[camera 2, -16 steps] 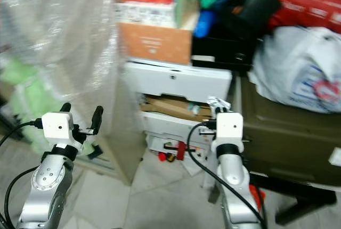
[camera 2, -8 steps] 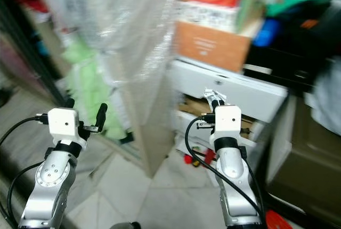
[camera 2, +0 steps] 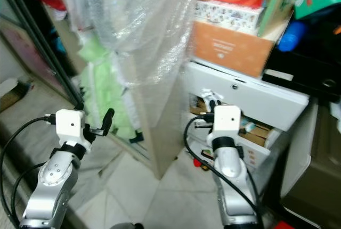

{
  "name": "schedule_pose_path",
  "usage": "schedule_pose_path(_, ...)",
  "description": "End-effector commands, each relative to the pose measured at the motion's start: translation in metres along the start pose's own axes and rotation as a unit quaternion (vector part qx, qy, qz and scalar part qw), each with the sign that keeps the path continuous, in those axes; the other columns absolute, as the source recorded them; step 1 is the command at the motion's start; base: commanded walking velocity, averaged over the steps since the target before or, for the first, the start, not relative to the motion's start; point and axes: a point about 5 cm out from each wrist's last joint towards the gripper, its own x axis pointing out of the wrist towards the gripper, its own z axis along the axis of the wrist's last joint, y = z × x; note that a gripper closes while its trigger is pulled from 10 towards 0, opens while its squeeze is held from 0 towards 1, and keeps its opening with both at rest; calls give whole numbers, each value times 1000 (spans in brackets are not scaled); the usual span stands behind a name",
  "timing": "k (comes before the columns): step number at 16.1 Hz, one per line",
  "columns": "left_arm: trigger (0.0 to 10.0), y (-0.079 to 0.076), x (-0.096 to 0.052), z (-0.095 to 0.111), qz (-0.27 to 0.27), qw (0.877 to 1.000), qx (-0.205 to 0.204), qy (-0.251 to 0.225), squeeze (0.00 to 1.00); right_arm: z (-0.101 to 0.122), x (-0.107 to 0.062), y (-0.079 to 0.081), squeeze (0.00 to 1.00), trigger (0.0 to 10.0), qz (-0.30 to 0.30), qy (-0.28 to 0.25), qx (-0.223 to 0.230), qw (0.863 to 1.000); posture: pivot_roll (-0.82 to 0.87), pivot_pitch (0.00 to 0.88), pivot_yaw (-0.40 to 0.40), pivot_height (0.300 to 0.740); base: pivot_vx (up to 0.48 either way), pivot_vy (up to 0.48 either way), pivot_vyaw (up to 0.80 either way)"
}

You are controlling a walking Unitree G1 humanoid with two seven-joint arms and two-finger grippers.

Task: Clean up the room

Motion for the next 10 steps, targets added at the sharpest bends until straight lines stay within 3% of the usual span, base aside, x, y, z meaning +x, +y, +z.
schedule_pose_path(1, 10000, -2, 1, 6, -9, 1000, 2, -8, 0, 3, -1, -4, 0, 10000, -9, -3, 2, 1000, -22, 0, 62, 740, 0, 0, -800)
schedule_pose_path(3, 10000, -2, 1, 6, -11, 1000, -2, -6, 0, 3, -1, -4, 0, 10000, -6, -5, 3, 1000, -21, 0, 60, 740, 0, 0, -713)
schedule_pose_path(7, 10000, -6, 1, 8, -31, 999, -9, -14, 0, 4, 0, -3, 0, 10000, -1, -7, 4, 1000, -21, 0, 57, 740, 0, 0, 0)
schedule_pose_path(10, 10000, -9, 1, 9, -44, 999, -16, -16, 0, 3, 0, -3, 0, 10000, -2, -2, 8, 1000, -24, 0, 58, 740, 280, 0, -538)
